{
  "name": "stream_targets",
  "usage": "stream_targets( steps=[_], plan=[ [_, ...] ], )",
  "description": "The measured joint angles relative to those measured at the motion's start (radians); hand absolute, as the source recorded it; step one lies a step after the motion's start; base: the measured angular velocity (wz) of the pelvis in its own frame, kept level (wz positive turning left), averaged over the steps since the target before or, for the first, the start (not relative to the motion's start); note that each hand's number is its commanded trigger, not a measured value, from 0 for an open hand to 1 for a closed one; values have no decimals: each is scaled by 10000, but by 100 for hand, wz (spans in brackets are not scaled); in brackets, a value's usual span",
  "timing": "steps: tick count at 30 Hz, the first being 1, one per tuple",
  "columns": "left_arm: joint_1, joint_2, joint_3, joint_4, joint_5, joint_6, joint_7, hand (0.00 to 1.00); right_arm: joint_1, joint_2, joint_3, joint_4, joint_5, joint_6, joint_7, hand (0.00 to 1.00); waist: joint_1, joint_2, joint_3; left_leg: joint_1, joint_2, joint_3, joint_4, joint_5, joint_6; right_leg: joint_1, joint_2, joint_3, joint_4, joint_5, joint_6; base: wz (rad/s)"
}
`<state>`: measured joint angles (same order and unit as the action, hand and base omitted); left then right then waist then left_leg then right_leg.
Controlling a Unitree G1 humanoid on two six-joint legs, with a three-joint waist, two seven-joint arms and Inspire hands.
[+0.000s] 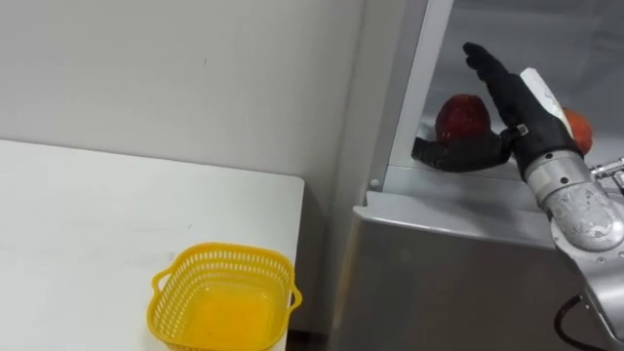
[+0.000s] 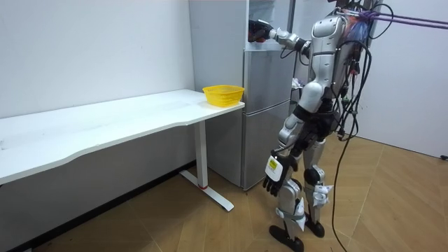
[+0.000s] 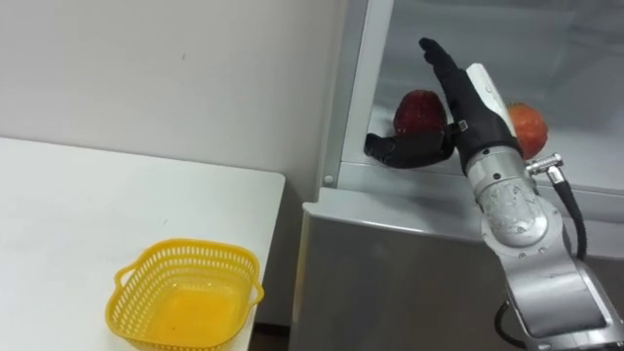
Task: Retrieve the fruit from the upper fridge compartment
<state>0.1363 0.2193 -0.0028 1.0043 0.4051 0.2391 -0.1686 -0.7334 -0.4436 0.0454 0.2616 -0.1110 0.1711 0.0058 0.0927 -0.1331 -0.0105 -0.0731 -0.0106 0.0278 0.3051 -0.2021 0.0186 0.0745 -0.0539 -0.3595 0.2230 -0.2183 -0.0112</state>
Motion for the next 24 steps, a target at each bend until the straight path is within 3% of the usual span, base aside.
stream_targets(
  steps=[5, 7, 12, 13, 16, 17, 24],
  plan=[
    [-74, 7, -23, -47, -187, 12, 119, 0, -338, -102, 29, 303, 985, 177, 451, 0, -63, -53, 74, -4, 11, 18, -13, 1, 1, 5, 10, 32, 8, 1, -2, 0],
    [-73, 31, -18, -108, -196, 19, 183, 0, -522, -356, 30, 691, 1592, 252, 681, 0, -31, -80, 151, -20, 28, 25, -11, 0, 0, -11, 14, 31, 6, 3, -4, 0],
    [-92, 84, -24, -195, -200, 52, 233, 0, -544, -399, 71, 900, 2298, 273, 1020, 1, -51, -108, 139, -74, 133, 132, -13, -9, -8, -94, 32, 109, -27, 16, -25, -5],
    [-101, 92, -25, -239, -202, 96, 257, 0, -543, -399, 72, 979, 2501, 274, 1062, 29, -50, -96, 145, -68, 134, 140, -13, -10, -10, -91, 41, 131, -48, 16, -26, 0],
    [-150, 99, -50, -252, -210, 301, 297, 0, -561, -406, 116, 1147, 2799, 268, 1083, 91, -48, -85, 141, -34, 134, 152, -7, -10, -15, -87, 41, 136, -50, 18, -29, 0],
    [-187, 95, -89, -251, -209, 411, 297, 0, -561, -405, 115, 1192, 2794, 272, 1098, 100, -41, -72, 139, -34, 144, 152, -9, -10, -15, -87, 42, 134, -44, 18, -30, 0],
    [-291, 76, -117, -252, -206, 815, 296, 0, -715, -397, 103, 1566, 2796, 414, 1134, 100, -11, 3, 80, -26, 150, 142, -12, -11, -13, -69, 52, 88, 6, 29, -37, 0]
  ],
)
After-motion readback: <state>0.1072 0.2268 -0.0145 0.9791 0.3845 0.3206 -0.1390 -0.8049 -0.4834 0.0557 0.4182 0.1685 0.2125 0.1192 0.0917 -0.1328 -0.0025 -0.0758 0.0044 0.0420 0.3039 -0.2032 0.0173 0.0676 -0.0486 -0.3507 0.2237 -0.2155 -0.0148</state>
